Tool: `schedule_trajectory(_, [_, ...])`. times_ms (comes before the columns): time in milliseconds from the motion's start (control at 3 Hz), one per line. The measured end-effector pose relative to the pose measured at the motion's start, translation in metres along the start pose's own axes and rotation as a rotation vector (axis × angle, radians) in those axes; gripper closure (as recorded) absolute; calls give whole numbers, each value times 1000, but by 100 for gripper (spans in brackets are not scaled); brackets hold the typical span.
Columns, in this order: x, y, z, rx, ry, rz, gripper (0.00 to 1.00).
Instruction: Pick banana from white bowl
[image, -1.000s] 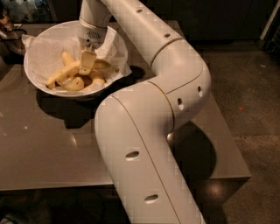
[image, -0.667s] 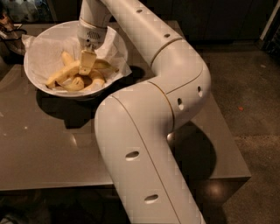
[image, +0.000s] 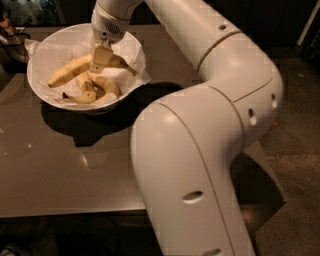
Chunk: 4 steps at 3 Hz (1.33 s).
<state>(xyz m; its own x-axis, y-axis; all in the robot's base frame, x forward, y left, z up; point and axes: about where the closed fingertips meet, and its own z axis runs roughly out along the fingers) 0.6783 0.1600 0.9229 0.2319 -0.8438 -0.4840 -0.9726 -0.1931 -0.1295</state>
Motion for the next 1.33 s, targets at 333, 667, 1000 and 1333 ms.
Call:
schedule_trajectory(333, [-19, 42, -39, 37, -48, -32, 100])
schedule_trajectory(667, [-20, 45, -40, 35, -48, -34, 100])
schedule_trajectory(1000, [-25, 50, -43, 46, -50, -42, 100])
schedule_trajectory(1333, [-39, 71, -57, 69, -54, -31, 100])
